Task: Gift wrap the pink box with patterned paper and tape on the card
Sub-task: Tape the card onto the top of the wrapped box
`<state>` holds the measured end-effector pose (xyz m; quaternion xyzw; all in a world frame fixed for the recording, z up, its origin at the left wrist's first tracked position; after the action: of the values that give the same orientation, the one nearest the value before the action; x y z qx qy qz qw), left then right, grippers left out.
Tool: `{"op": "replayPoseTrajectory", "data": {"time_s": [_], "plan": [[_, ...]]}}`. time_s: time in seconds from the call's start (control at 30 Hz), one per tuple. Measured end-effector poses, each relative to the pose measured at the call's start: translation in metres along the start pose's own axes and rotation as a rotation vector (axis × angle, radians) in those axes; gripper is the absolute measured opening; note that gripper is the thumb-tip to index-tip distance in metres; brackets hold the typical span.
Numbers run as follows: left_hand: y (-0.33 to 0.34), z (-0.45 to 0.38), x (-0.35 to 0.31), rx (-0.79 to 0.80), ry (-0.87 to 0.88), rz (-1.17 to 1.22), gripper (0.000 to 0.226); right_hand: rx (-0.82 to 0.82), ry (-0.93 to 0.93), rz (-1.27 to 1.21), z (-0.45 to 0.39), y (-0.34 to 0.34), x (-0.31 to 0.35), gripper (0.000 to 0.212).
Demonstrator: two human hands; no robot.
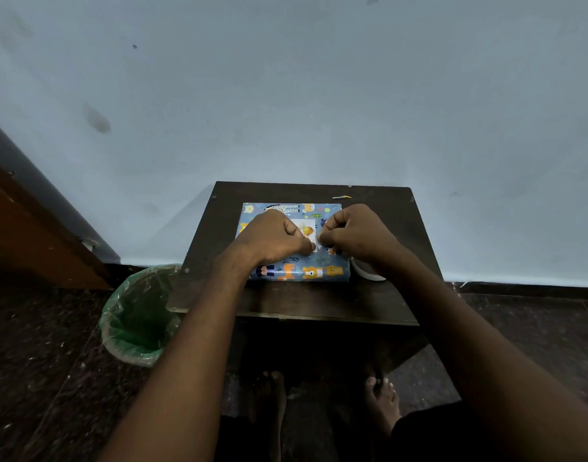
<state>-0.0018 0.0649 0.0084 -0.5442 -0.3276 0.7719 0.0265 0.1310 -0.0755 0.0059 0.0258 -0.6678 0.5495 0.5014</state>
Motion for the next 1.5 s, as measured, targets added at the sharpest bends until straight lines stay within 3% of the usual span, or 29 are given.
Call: {"op": "replayPoseTrajectory", "data": {"time_s": [0.23,0.7,0.93,1.07,1.23,1.33,1.5], "plan": [[0.004,-0.002,-0.003,-0.031,-0.027,-0.081,0.033,-0.034,-0.075,0.182,0.003,-0.001,0.008,0.011],[0.004,0.005,-0.015,-0.045,-0.095,-0.068,0.030,-0.078,-0.131,0.320,0.002,0.004,0.013,0.011],[0.006,0.002,-0.014,-0.056,-0.098,-0.103,0.037,-0.045,-0.068,0.203,0.004,0.000,0.010,0.010],[0.005,0.001,-0.010,-0.051,-0.101,-0.018,0.026,-0.037,0.013,0.116,0.001,-0.001,0.007,0.032],[0.001,0.002,-0.009,-0.031,-0.098,0.069,0.022,-0.015,0.009,0.101,-0.002,0.001,0.002,0.024],[0.003,0.003,-0.010,-0.033,-0.084,0.085,0.022,0.024,0.011,0.073,0.000,-0.001,0.003,0.047],[0.006,0.002,-0.011,0.003,-0.086,0.098,0.022,0.088,0.020,0.025,-0.003,-0.002,0.002,0.035]]}}
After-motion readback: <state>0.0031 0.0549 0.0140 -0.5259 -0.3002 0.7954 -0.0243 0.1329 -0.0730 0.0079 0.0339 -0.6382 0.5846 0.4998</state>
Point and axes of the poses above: each hand's wrist, its own z-axis away from the middle knuckle, its own y-axis out of the palm, x = y × z, the point moved 2 cm from there along -z, towards the middle knuckle, and after that the axes turned 11 degrees about z, right-handed, at the moved point
